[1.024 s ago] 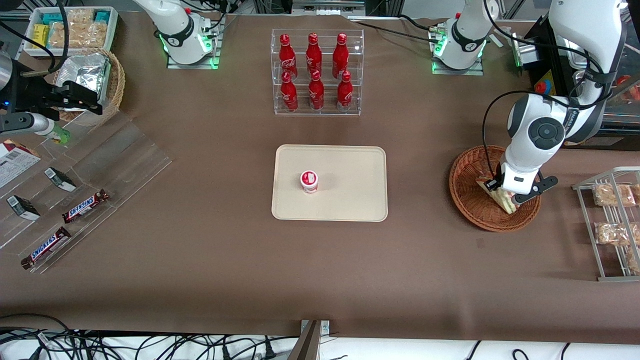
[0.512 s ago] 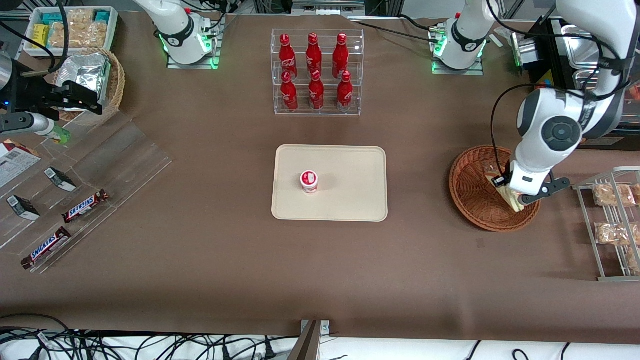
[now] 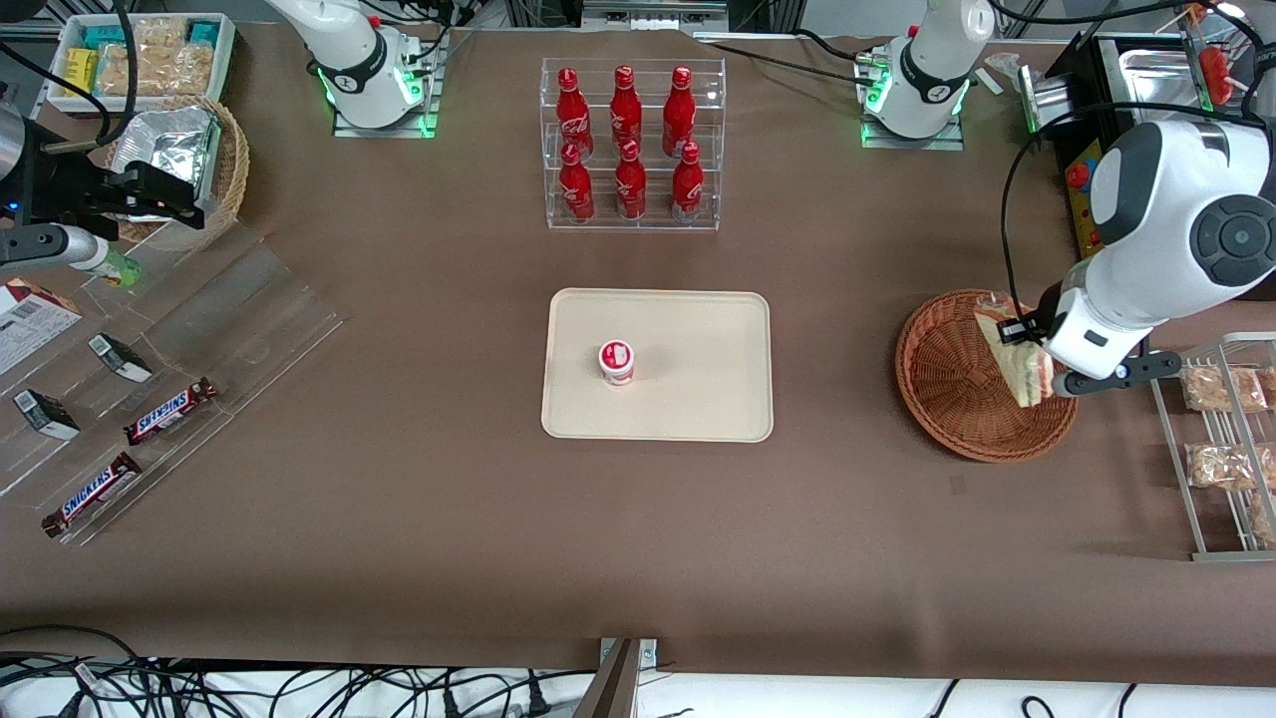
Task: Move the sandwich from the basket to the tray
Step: 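Lift the sandwich and carry it toward the cream tray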
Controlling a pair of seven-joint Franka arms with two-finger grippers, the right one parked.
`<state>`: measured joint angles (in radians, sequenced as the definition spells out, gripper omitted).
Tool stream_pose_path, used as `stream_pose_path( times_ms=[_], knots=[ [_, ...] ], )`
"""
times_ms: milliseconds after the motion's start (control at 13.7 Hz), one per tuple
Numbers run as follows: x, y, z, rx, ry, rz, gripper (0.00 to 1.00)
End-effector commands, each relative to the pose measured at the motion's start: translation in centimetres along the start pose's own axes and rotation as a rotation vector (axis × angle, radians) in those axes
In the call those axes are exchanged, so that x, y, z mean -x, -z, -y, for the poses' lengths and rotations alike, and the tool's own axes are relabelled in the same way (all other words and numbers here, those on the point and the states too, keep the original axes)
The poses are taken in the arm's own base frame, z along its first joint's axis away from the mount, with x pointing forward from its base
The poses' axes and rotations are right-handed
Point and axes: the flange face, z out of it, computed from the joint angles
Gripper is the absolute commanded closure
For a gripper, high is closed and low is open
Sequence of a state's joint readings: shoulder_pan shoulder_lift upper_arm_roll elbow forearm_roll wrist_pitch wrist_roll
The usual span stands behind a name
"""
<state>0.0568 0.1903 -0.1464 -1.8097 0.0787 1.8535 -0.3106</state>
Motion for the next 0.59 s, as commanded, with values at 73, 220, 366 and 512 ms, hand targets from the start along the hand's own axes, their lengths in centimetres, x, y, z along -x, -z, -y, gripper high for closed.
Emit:
stream_pose_path(
  times_ms=[73,220,366,512],
  knots=[
    [2.5,3.8,-8.4,0.07,-0.178,-0.017,1.0],
    [4.7,4.3,-13.4,0.086,-0.276,-0.03,1.0],
    [6.4,4.9,-17.2,0.117,-0.351,-0.036,1.0],
    [7.9,4.3,-21.0,0.157,-0.403,-0.024,1.0]
  ],
)
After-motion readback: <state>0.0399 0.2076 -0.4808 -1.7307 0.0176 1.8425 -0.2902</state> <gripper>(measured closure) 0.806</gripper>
